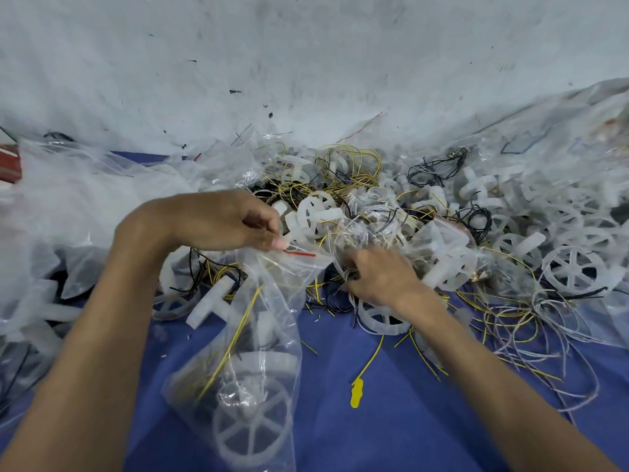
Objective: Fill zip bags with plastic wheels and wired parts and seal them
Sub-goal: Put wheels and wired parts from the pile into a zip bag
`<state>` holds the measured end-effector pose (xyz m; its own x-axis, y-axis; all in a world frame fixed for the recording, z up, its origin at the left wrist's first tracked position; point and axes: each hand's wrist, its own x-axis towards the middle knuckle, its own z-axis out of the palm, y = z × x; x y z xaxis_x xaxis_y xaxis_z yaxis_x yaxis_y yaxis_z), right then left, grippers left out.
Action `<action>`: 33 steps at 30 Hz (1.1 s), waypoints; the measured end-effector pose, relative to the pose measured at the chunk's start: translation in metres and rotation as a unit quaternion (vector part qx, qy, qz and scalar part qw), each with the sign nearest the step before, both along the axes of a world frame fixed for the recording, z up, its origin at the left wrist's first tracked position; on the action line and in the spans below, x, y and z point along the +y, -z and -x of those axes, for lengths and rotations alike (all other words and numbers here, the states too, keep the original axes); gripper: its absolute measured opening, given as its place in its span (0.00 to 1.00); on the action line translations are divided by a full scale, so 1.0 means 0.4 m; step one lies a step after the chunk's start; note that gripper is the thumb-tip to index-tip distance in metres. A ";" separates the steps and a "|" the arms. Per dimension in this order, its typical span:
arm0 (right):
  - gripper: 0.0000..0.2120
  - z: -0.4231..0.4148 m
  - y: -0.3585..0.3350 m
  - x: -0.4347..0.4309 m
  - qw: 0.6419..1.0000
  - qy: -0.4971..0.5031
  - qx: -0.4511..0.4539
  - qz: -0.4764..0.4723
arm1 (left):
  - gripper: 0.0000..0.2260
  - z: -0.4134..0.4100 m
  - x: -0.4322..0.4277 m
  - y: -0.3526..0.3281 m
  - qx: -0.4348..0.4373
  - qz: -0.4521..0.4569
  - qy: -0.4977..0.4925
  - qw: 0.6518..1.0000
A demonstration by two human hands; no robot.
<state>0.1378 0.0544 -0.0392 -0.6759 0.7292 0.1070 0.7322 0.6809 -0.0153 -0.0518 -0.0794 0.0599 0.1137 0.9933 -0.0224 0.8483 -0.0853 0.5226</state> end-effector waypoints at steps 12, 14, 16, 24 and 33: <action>0.07 -0.121 -0.148 0.093 0.841 -0.042 0.451 0.295 | 0.11 -0.075 0.031 0.006 -0.060 -0.206 -0.067 0.974; 0.09 -0.127 -0.153 0.094 0.836 -0.041 0.464 0.288 | 0.11 -0.087 0.031 0.002 -0.071 -0.252 -0.095 0.960; 0.07 -0.132 -0.158 0.097 0.831 -0.032 0.473 0.292 | 0.10 -0.090 0.029 -0.005 -0.082 -0.285 -0.135 0.945; 0.07 -0.130 -0.173 0.098 0.825 0.005 0.483 0.293 | 0.10 -0.090 0.025 -0.032 -0.350 -0.297 -0.260 0.850; 0.08 -0.119 -0.195 0.054 0.819 -0.055 0.481 0.308 | 0.11 -0.114 0.005 -0.076 -0.630 -0.233 -0.210 0.710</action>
<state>0.1855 0.0759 0.0389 -0.5604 0.7852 0.2634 0.1144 0.3884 -0.9144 -0.0062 -0.0774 0.0904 -0.5574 0.8111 0.1772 -0.2653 -0.3762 0.8877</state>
